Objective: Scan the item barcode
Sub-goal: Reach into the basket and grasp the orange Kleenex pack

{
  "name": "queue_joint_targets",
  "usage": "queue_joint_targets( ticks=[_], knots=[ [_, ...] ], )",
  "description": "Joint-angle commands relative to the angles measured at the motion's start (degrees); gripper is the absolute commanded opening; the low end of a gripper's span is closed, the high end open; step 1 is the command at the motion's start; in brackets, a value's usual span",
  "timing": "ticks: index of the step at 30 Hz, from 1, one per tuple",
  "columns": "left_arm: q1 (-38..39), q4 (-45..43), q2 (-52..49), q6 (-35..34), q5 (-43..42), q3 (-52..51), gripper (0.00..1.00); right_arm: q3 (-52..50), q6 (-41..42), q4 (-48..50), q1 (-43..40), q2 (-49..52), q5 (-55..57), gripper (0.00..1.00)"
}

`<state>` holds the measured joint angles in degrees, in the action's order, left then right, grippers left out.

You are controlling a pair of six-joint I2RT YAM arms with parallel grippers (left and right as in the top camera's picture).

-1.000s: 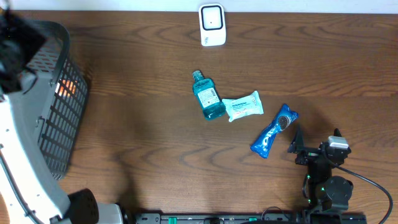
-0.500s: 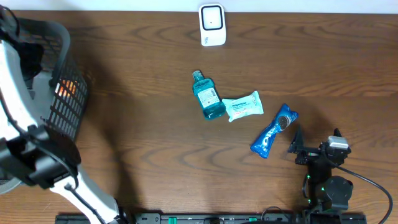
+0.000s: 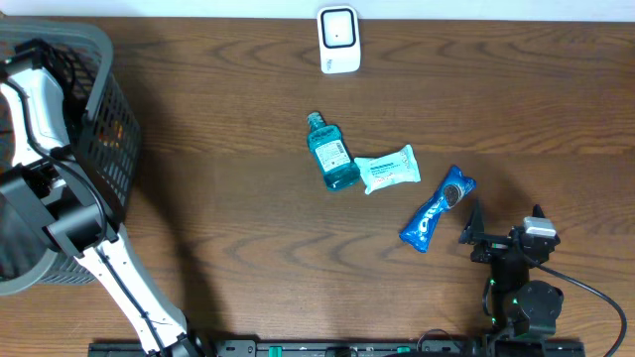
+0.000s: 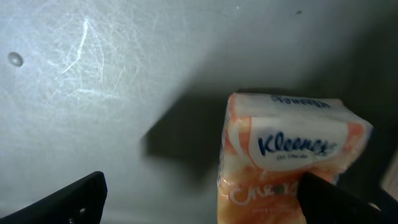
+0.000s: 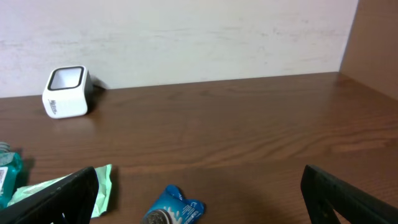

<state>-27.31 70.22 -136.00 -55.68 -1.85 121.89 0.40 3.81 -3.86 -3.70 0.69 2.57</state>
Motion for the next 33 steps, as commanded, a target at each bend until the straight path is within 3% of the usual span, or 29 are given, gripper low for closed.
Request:
queue_joint_targets(
  ticks=[1,7,8,9,12,13,15,16,21,33],
  knots=[
    [0.13,0.11,-1.42,0.09,-0.46,-1.03,0.98,-0.09,-0.7,-0.2,-0.39,-0.35,0.52,0.99],
    [0.11,-0.26,-1.42,0.13,-0.26,-3.82,0.99,-0.09,-0.7,-0.2,-0.39,-0.35,0.52,0.99],
    [0.11,-0.26,-1.42,0.46,-0.26,-4.24,0.94,-0.09,-0.7,-0.2,-0.39,-0.35,0.52,0.99],
    [0.11,-0.26,-1.42,0.81,-0.07,-5.07,0.76,-0.09,-0.7,-0.2,-0.39,-0.35,0.52,0.99],
    [0.11,-0.7,-1.42,0.96,0.2,-6.45,0.59,-0.09,-0.7,-0.2,-0.39,-0.35,0.5,0.99],
    [0.11,-0.72,-1.42,0.96,1.53,-6.88,0.39,-0.09,-0.7,-0.2,-0.39,-0.35,0.52,0.99],
    [0.11,-0.39,-1.42,1.16,2.49,-6.93,0.15,-0.09,-0.7,-0.2,-0.39,-0.35,0.52,0.99],
    [0.04,-0.24,-1.33,2.16,2.47,-6.91,0.08,-0.09,-0.7,-0.2,-0.39,-0.35,0.52,0.99],
    [-1.68,2.08,2.14,7.23,2.75,-6.91,0.07,-0.09,-0.7,-0.2,-0.39,-0.35,0.5,0.99],
    [-7.76,5.81,21.59,8.13,7.5,-6.91,0.07,-0.09,-0.7,-0.2,-0.39,-0.35,0.52,0.99]
  ],
)
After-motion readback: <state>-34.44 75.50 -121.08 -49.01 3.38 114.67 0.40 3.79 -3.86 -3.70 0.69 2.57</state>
